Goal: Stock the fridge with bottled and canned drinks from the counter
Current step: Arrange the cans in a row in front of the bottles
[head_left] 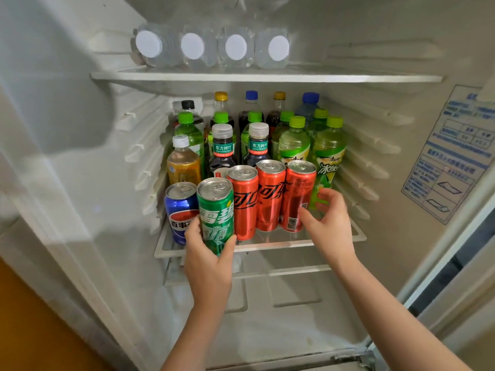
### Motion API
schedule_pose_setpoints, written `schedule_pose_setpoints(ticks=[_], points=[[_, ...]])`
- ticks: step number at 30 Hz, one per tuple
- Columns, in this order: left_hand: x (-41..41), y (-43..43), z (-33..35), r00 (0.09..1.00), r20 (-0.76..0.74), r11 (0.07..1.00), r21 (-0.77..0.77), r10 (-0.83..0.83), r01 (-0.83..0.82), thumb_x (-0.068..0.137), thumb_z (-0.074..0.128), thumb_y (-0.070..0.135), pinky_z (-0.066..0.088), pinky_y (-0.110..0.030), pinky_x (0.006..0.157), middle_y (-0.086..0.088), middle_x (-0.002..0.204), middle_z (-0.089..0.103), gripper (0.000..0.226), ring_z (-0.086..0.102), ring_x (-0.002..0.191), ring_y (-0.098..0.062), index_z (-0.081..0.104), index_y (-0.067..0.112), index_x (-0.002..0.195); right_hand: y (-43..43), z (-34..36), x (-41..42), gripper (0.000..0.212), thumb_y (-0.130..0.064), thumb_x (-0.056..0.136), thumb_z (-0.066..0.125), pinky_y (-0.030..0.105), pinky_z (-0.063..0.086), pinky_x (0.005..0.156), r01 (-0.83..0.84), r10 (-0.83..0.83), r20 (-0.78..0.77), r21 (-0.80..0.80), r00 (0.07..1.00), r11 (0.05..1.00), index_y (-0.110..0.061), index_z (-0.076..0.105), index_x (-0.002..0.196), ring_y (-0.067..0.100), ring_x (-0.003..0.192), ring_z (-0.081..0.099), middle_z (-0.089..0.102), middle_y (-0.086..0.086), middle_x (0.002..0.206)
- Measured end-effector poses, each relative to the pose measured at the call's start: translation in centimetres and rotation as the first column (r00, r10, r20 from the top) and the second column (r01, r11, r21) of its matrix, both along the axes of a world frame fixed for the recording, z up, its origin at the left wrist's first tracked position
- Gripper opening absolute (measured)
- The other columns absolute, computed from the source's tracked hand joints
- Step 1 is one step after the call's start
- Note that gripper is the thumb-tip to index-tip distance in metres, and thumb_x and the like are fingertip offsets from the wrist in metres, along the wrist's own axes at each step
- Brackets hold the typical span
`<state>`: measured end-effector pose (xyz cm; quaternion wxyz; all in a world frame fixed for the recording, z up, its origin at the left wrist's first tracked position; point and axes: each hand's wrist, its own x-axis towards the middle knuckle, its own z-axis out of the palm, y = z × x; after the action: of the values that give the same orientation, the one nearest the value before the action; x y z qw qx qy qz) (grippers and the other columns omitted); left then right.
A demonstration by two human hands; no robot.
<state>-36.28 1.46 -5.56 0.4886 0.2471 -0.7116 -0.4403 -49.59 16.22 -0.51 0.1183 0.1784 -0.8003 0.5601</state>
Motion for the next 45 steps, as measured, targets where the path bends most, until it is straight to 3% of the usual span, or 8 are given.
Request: schedule_pose_setpoints(ticks=[6, 13, 18, 24, 30, 34, 41, 45], points=[[-0.8, -0.1, -0.8, 1.0, -0.007, 1.0, 0.009, 0.015, -0.015, 0.077, 0.076, 0.024, 0.052, -0.046, 0.093, -0.002, 0.131, 0.056, 0.071, 0.056, 0.119, -0.018, 0.038, 0.019, 0.138, -0.9, -1.8, -1.0, 0.073, -0.027, 0.072, 0.078, 0.024, 0.037, 0.089, -0.002, -0.001, 0.037, 0.082, 0.999, 0.997, -0.013, 0.04, 0.133, 0.016, 0.117, 0.052, 0.05, 0.003, 0.132], [-1.5, -0.2, -0.7, 0.983, 0.027, 0.982, -0.059, 0.181, -0.179, 0.071, 0.081, 0.022, 0.05, -0.045, 0.096, 0.0, 0.131, 0.042, 0.073, 0.053, 0.116, -0.023, 0.045, 0.02, 0.135, -1.5, -2.7, -1.8, 0.062, -0.027, 0.073, 0.078, 0.023, 0.039, 0.076, -0.004, 0.002, 0.038, 0.072, 0.999, 0.997, -0.021, 0.046, 0.125, -0.009, 0.077, 0.051, 0.056, -0.008, 0.115], [-2.2, 0.3, -0.8, 0.963, 0.025, 0.962, -0.06, 0.269, -0.267, 0.071, 0.081, 0.025, 0.048, -0.038, 0.092, -0.003, 0.129, 0.043, 0.073, 0.052, 0.116, -0.024, 0.045, 0.021, 0.135, 0.6, -2.8, -2.5, 0.068, -0.02, 0.081, 0.072, 0.027, 0.042, 0.092, -0.152, 0.148, 0.063, 0.07, 0.987, 0.986, -0.018, 0.038, 0.139, 0.007, 0.109, 0.053, 0.051, -0.012, 0.119], [-3.5, 0.3, 0.0, 0.896, 0.126, 0.905, -0.03, 0.425, -0.425, 0.063, 0.082, 0.039, 0.049, -0.046, 0.082, -0.006, 0.121, 0.052, 0.072, 0.056, 0.106, -0.03, 0.05, 0.022, 0.126, 3.7, -2.4, -4.5, 0.076, -0.013, 0.086, 0.066, 0.036, 0.034, 0.11, -0.299, 0.283, 0.153, 0.094, 0.947, 0.95, -0.02, 0.022, 0.147, 0.013, 0.13, 0.042, 0.047, -0.002, 0.138], [-4.0, 0.7, -0.1, 0.883, 0.131, 0.892, -0.027, 0.45, -0.451, 0.065, 0.083, 0.038, 0.047, -0.044, 0.082, -0.008, 0.123, 0.051, 0.073, 0.056, 0.105, -0.03, 0.049, 0.017, 0.126, 2.2, -2.6, -4.4, 0.088, -0.051, 0.055, 0.084, 0.027, 0.044, 0.088, -0.032, 0.021, 0.055, 0.211, 0.998, 0.977, -0.027, 0.044, 0.131, 0.008, 0.103, 0.056, 0.052, -0.008, 0.124], [-3.9, 1.0, -0.5, 0.902, 0.081, 0.905, -0.033, 0.425, -0.423, 0.065, 0.084, 0.024, 0.049, -0.049, 0.087, -0.011, 0.123, 0.049, 0.069, 0.053, 0.109, -0.031, 0.048, 0.012, 0.123, 2.4, -3.3, -5.1, 0.088, -0.04, 0.058, 0.086, 0.027, 0.046, 0.078, -0.034, 0.021, 0.118, 0.114, 0.993, 0.993, -0.027, 0.035, 0.129, 0.007, 0.086, 0.06, 0.058, -0.015, 0.108], [-3.9, 2.2, -0.8, 0.915, -0.058, 0.911, -0.087, 0.4, -0.404, 0.07, 0.077, 0.002, 0.044, -0.057, 0.092, -0.022, 0.123, 0.046, 0.059, 0.044, 0.116, -0.036, 0.048, -0.002, 0.122, 5.3, -4.5, -6.3, 0.064, -0.023, 0.073, 0.078, 0.027, 0.042, 0.09, -0.131, 0.135, 0.1, -0.04, 0.986, 0.991, -0.028, 0.035, 0.12, 0.014, 0.106, 0.058, 0.054, -0.008, 0.114], [-4.2, 4.5, -0.6, 0.931, -0.13, 0.883, -0.298, 0.34, -0.364, 0.077, 0.066, 0.018, 0.032, -0.033, 0.104, -0.02, 0.118, 0.051, 0.042, 0.044, 0.115, -0.028, 0.053, 0.002, 0.114, 4.8, -4.5, -5.8, 0.075, -0.038, 0.061, 0.086, 0.028, 0.045, 0.086, -0.018, 0.016, 0.033, 0.044, 0.999, 0.999, -0.022, 0.042, 0.119, 0.01, 0.097, 0.054, 0.051, -0.01, 0.109]])
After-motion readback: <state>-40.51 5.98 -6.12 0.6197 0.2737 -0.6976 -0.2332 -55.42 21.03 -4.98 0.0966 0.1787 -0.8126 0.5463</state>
